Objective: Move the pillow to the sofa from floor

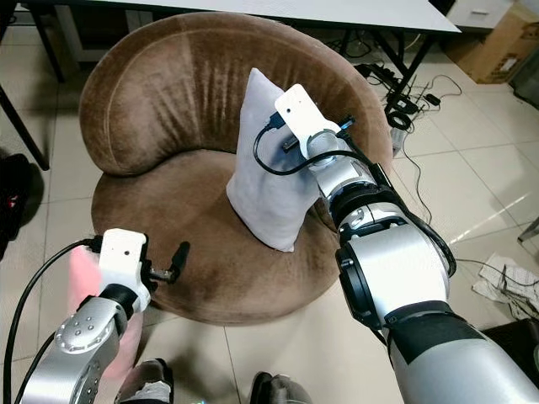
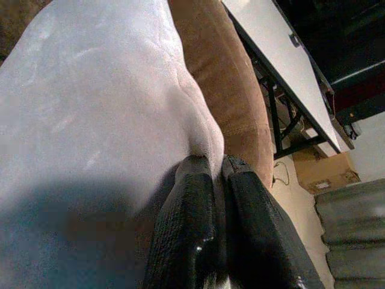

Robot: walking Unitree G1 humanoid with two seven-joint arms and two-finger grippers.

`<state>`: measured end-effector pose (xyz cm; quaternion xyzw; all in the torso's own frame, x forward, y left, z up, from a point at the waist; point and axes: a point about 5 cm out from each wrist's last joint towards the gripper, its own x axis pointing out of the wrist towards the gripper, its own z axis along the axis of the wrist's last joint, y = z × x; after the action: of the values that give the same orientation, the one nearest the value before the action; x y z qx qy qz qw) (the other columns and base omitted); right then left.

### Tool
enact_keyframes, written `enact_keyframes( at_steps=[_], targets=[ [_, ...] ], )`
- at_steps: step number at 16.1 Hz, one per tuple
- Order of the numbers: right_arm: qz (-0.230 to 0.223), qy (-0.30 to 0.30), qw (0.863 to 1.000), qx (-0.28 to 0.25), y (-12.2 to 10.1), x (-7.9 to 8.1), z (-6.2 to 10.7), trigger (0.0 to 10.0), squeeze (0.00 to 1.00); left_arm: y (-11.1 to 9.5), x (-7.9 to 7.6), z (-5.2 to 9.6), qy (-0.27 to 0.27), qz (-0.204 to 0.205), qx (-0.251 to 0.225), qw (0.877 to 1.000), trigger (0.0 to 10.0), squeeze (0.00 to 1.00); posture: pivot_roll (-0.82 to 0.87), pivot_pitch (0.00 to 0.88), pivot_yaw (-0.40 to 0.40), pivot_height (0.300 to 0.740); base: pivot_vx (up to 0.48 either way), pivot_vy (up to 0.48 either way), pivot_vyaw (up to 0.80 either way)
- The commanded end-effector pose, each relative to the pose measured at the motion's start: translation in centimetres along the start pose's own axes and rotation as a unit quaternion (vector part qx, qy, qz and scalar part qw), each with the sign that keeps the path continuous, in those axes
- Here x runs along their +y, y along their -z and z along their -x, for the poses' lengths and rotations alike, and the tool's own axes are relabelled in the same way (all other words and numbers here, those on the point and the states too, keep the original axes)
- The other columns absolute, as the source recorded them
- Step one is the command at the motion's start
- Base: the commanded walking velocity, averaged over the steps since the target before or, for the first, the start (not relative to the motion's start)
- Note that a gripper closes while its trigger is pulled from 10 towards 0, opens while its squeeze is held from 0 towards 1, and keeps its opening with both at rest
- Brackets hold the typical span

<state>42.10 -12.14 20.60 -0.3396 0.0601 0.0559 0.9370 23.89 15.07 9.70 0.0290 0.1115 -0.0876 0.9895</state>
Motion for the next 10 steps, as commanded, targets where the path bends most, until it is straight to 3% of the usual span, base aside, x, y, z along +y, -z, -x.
enact_keyframes(
  at_steps=[1,2,3,4,6,10],
  targets=[
    [-0.009,0.019,1.000,0.023,1.2,-0.9,0.1,10.0,0.00,-1.2,0.1,-0.2,-0.008,0.014,-0.017,1.000,10.0,0.00,0.44,0.136,-0.216,0.740,0.000,0.000,0.00],
    [-0.018,0.020,0.999,0.024,1.1,-0.8,0.1,10.0,0.00,-2.1,0.8,-0.6,-0.010,0.015,-0.028,0.999,10.0,0.00,0.44,0.135,-0.215,0.740,0.000,0.000,0.00],
    [-0.021,0.017,0.999,0.019,0.8,-0.5,0.0,10.0,0.00,-1.3,2.4,-1.2,-0.007,0.015,-0.024,1.000,10.0,0.00,0.44,0.132,-0.196,0.740,0.000,0.000,0.00],
    [-0.022,0.016,0.999,0.018,0.7,-0.4,0.0,10.0,0.00,-1.3,2.6,-1.3,-0.006,0.016,-0.024,1.000,10.0,0.00,0.44,0.132,-0.196,0.740,0.000,0.000,0.00],
    [-0.042,0.012,0.999,0.010,0.2,0.3,0.0,10.0,0.00,-2.0,3.5,-1.9,0.015,-0.036,-0.026,0.999,10.0,0.00,0.46,0.126,-0.149,0.740,0.000,0.000,0.00],
    [-0.048,0.004,0.999,0.005,-0.1,1.4,0.1,10.0,0.00,-2.5,5.7,-2.6,0.024,-0.067,-0.022,0.997,10.0,0.00,0.44,0.111,-0.090,0.740,0.000,0.000,0.00]
  ],
)
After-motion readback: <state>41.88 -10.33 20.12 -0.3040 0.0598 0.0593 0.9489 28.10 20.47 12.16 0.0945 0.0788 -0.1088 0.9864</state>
